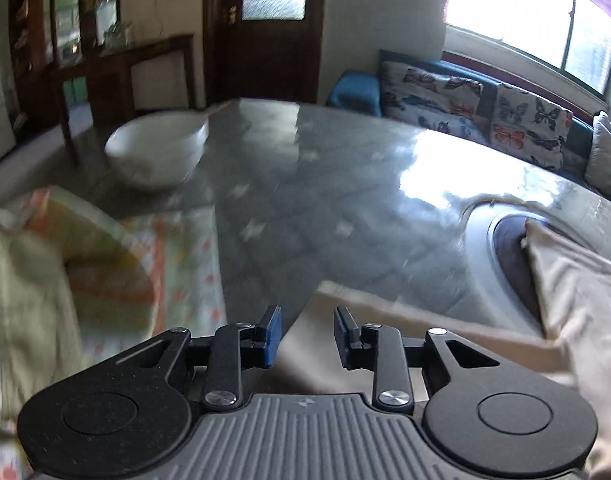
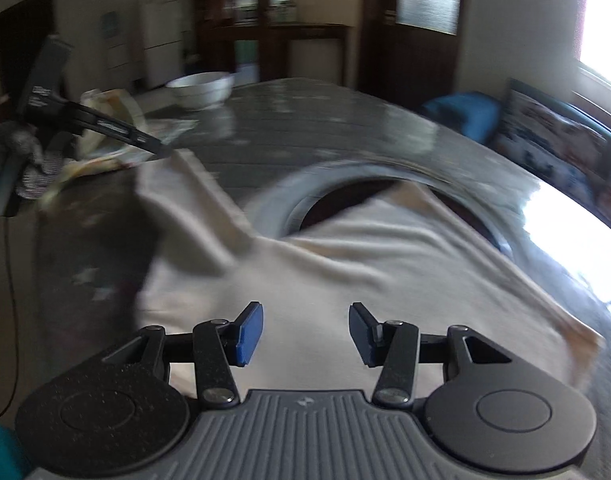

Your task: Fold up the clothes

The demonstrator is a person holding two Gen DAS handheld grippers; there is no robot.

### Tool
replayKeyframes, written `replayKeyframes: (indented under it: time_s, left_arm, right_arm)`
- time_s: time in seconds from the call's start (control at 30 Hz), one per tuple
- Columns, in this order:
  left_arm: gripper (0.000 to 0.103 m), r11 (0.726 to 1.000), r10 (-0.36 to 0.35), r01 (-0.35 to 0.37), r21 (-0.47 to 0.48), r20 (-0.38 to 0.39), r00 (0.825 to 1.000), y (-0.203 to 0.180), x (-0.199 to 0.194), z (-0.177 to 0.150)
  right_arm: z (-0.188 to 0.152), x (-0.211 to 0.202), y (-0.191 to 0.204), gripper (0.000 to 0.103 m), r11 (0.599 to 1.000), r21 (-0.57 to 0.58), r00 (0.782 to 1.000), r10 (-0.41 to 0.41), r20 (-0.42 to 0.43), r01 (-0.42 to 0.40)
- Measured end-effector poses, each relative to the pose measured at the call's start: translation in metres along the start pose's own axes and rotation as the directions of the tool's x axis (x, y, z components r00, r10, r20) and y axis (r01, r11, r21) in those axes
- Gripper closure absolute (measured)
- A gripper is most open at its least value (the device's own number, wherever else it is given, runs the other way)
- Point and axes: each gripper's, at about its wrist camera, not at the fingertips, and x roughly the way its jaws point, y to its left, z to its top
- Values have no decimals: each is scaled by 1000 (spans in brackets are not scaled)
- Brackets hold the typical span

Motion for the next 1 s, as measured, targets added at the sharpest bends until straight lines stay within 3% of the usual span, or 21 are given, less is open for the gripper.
replayKeyframes:
  time_s: [0.17, 0.27, 0.4, 0.53, 0.6, 0.67, 0.77, 0.9, 1.0]
  left_arm:
    - [70, 999, -9, 8, -32, -26, 1000, 7, 4, -18]
    - [67, 999, -15, 14, -50, -18, 1000, 9, 9, -18]
    - [69, 1000, -6, 6, -27, -5, 1000, 6, 13, -20]
    - [89, 1000, -11, 11, -18, 10, 1000, 5, 16, -19]
    - [94, 1000, -6, 6, -19, 25, 1000, 4, 15, -17]
    - [95, 1000, -6, 7, -16, 59, 998, 2, 10, -13]
    - [95, 1000, -12, 13, -9, 133, 991, -3, -4, -5]
    - [95, 999, -28, 32, -12, 229, 973, -4, -25, 4]
    - [95, 1000, -5, 9, -16, 248, 969, -3, -30, 2]
  right_arm:
    - [10, 9, 38, 56, 995, -60, 997, 78, -3, -79]
    - [13, 17, 53, 63, 992, -81, 995, 97, -18, -99]
    - [13, 27, 67, 65, 991, -76, 993, 108, -38, -111]
    - [9, 36, 76, 72, 991, -84, 993, 103, -54, -107]
    - [7, 37, 79, 79, 990, -93, 994, 100, -50, -104]
    - [6, 37, 82, 92, 989, -99, 994, 102, -45, -106]
    - [4, 32, 84, 99, 988, -98, 993, 113, -36, -116]
    - [4, 23, 81, 101, 983, -59, 984, 174, -28, -176]
    - [-1, 25, 85, 101, 977, -55, 977, 206, -47, -208]
